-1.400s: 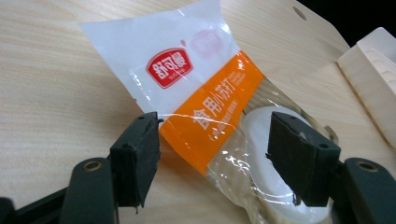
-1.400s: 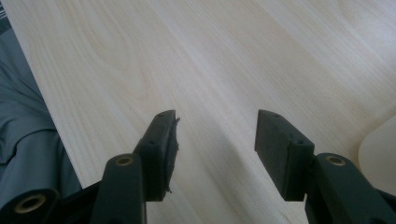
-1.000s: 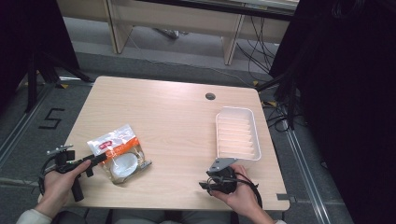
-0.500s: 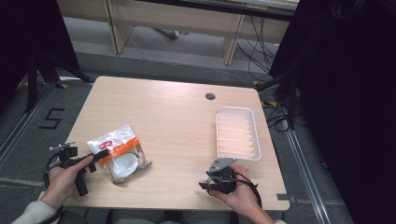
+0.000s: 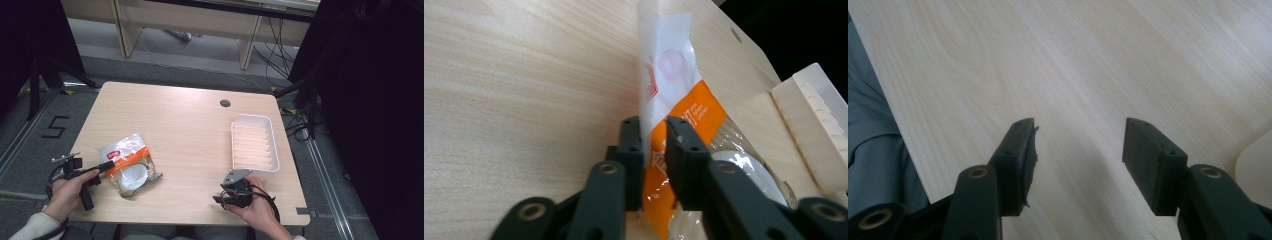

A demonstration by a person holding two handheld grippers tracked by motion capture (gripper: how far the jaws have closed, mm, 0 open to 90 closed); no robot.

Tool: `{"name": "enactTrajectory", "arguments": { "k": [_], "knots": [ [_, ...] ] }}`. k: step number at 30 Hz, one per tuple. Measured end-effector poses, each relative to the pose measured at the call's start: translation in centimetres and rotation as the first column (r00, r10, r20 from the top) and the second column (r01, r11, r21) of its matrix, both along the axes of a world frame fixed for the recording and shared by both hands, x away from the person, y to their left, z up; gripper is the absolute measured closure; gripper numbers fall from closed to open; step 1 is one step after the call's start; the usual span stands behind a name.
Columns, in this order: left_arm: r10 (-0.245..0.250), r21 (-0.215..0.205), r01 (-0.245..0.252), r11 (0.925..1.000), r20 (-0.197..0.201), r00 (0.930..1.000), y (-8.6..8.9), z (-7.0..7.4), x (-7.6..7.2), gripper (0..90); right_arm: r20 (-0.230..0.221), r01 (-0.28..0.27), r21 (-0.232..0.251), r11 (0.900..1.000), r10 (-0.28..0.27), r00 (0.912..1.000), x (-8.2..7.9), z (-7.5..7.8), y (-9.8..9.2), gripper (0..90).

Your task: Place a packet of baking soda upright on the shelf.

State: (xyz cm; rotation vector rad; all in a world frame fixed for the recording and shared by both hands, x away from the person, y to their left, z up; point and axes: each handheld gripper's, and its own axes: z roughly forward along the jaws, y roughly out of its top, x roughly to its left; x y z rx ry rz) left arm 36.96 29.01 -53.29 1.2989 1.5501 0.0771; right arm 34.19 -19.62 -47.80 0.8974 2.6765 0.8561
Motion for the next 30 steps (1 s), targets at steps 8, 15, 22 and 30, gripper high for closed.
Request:
{"name": "enactTrajectory", "arguments": {
  "k": [8,15,22,30],
  "knots": [
    [-0.009,-0.035,0.01,0.9993,0.041,0.9991,-0.1,0.9,-0.6,89.3,0.023,-0.047,0.009,0.999,0.047,0.9986,0.2,-0.1,-0.1,47.8],
    [-0.02,-0.032,0.023,0.9992,0.078,0.9968,-0.4,2.1,-1.4,89.4,0.023,-0.05,0.003,0.999,0.05,0.9985,0.2,-0.1,-0.2,47.8],
    [-0.04,-0.038,0.046,0.9983,0.13,0.9907,-0.9,3.1,-2.1,89.6,0.014,-0.047,-0.015,0.999,0.047,0.9988,0.2,0.0,-0.2,47.8],
    [-0.076,-0.05,0.089,0.9948,0.217,0.9733,-2.3,4.6,-3.1,89.7,0.027,-0.03,-0.006,1.0,0.03,0.9992,0.2,-0.1,-0.2,47.8]
  ]
}}
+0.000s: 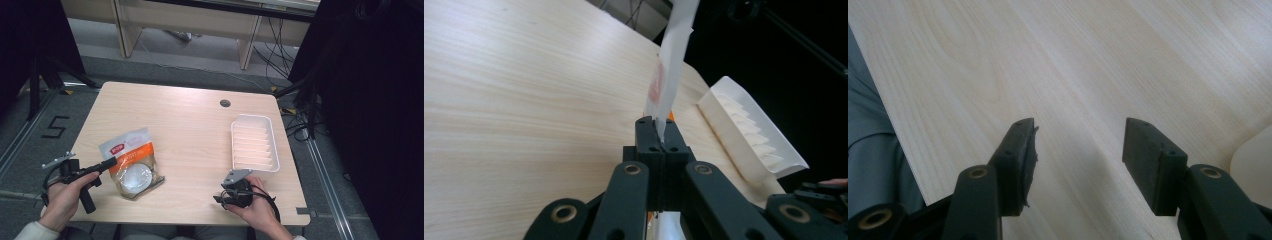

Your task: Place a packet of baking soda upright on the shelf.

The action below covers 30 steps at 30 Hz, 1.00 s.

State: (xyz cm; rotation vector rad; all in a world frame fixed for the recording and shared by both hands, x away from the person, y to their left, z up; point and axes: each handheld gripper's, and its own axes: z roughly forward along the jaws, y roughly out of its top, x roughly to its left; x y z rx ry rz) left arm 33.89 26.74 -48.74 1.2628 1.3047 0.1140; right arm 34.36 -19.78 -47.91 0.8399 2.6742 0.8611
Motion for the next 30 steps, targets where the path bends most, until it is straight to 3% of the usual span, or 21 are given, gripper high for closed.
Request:
{"name": "enactTrajectory", "arguments": {
  "k": [11,12,14,15,18,21,24,27,29,30],
  "knots": [
    [-0.082,0.003,0.082,0.9966,0.09,0.9925,-2.1,1.6,-1.1,89.8,0.009,-0.009,0.0,1.0,0.009,0.9999,0.0,0.0,0.0,47.8],
    [-0.112,0.017,0.111,0.9937,0.11,0.9876,-2.4,1.7,-1.2,89.8,0.012,-0.011,-0.001,1.0,0.011,0.9999,0.1,0.0,0.0,47.8],
    [-0.111,0.009,0.111,0.9938,0.108,0.988,-2.6,1.8,-1.3,89.8,0.012,-0.007,0.0,1.0,0.007,0.9999,0.0,0.0,0.0,47.8],
    [-0.132,0.019,0.13,0.9913,0.117,0.9844,-2.8,1.9,-1.3,89.8,0.001,0.022,-0.006,1.0,-0.022,0.9998,-0.1,0.1,0.1,47.8],
    [-0.147,0.022,0.146,0.9891,0.127,0.9809,-3.1,2.1,-1.4,89.8,0.004,0.011,0.0,1.0,-0.011,0.9999,-0.1,0.3,0.0,47.8],
    [-0.181,0.044,0.176,0.9834,0.153,0.9715,-3.6,2.5,-1.5,89.9,0.028,0.007,-0.004,1.0,-0.007,0.9996,0.0,0.4,0.1,47.8],
    [-0.188,0.045,0.183,0.982,0.159,0.9691,-3.9,2.7,-1.5,89.9,0.046,0.003,-0.009,1.0,-0.003,0.9989,0.0,1.2,0.1,47.4],
    [-0.214,0.053,0.208,0.9767,0.171,0.9617,-4.4,3.0,-1.5,89.9,0.092,-0.048,0.0,0.999,0.048,0.9946,0.5,2.1,0.1,47.0],
    [-0.224,0.059,0.217,0.9745,0.175,0.9589,-4.6,3.1,-1.5,89.9,0.096,-0.057,0.002,0.998,0.056,0.9938,0.6,2.3,0.2,47.0],
    [-0.239,0.069,0.23,0.9707,0.184,0.9534,-4.9,3.4,-1.5,89.9,0.112,-0.086,-0.005,0.996,0.086,0.99,1.0,3.0,0.4,46.5]
  ]
}}
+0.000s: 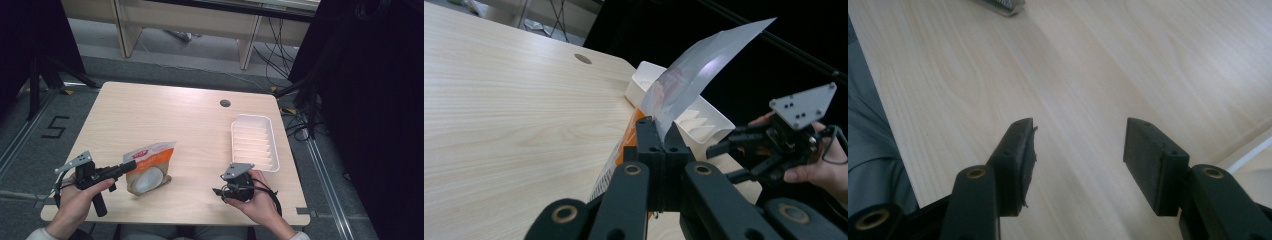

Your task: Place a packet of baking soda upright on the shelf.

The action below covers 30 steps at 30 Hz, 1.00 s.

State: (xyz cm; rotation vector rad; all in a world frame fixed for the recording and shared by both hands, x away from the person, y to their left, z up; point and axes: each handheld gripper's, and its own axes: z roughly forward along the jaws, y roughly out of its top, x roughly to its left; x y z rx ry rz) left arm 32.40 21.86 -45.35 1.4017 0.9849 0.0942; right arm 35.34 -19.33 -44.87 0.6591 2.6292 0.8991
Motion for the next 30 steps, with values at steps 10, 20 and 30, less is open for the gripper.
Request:
{"name": "enactTrajectory", "arguments": {
  "k": [10,20,30],
  "knots": [
    [-0.045,0.005,0.045,0.999,0.025,0.9987,-1.0,0.7,0.1,90.0,0.031,-0.06,-0.024,0.998,0.061,0.9977,1.4,4.3,1.8,41.3],
    [-0.075,0.015,0.074,0.9971,0.042,0.9963,-1.8,1.3,0.1,90.0,0.055,-0.118,-0.073,0.99,0.123,0.9909,3.1,7.2,3.0,38.3],
    [-0.117,0.025,0.115,0.993,0.058,0.9915,-3.0,1.9,0.3,90.0,0.094,-0.169,-0.086,0.982,0.177,0.9798,4.1,9.8,4.6,36.4]
  ]
}}
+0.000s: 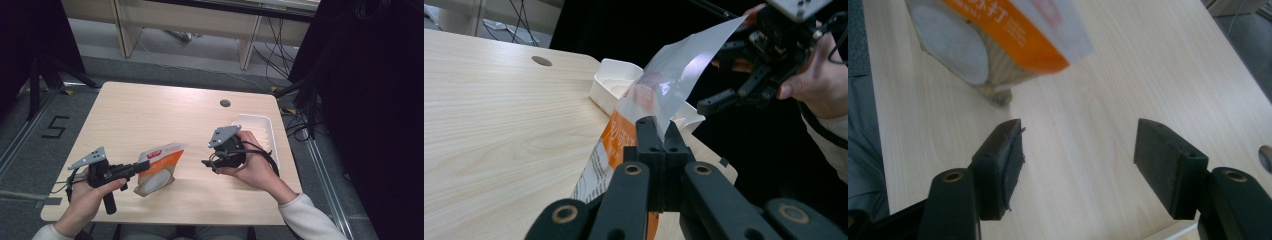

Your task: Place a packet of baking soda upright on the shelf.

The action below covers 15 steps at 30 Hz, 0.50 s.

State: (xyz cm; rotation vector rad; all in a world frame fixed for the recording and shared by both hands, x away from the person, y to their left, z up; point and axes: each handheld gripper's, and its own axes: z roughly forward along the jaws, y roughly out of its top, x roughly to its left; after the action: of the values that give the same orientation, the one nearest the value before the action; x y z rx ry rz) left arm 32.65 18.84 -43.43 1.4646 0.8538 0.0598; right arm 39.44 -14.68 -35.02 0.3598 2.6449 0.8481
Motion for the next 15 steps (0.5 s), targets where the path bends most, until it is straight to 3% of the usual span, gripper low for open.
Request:
{"name": "enactTrajectory", "arguments": {
  "k": [5,10,15],
  "knots": [
    [-0.034,0.002,0.034,0.9994,0.014,0.9993,-0.8,0.5,0.0,90.0,0.018,-0.045,-0.022,0.999,0.045,0.9988,0.6,1.2,1.2,35.0],
    [-0.069,0.014,0.069,0.9975,0.02,0.9974,-1.6,0.7,0.0,90.0,-0.003,-0.079,-0.046,0.996,0.079,0.9969,0.9,1.8,2.1,34.1],
    [-0.1,0.016,0.1,0.9949,0.019,0.9948,-2.6,0.8,-0.1,90.0,-0.066,-0.175,-0.124,0.977,0.168,0.9836,0.9,1.9,3.2,36.1]
  ]
}}
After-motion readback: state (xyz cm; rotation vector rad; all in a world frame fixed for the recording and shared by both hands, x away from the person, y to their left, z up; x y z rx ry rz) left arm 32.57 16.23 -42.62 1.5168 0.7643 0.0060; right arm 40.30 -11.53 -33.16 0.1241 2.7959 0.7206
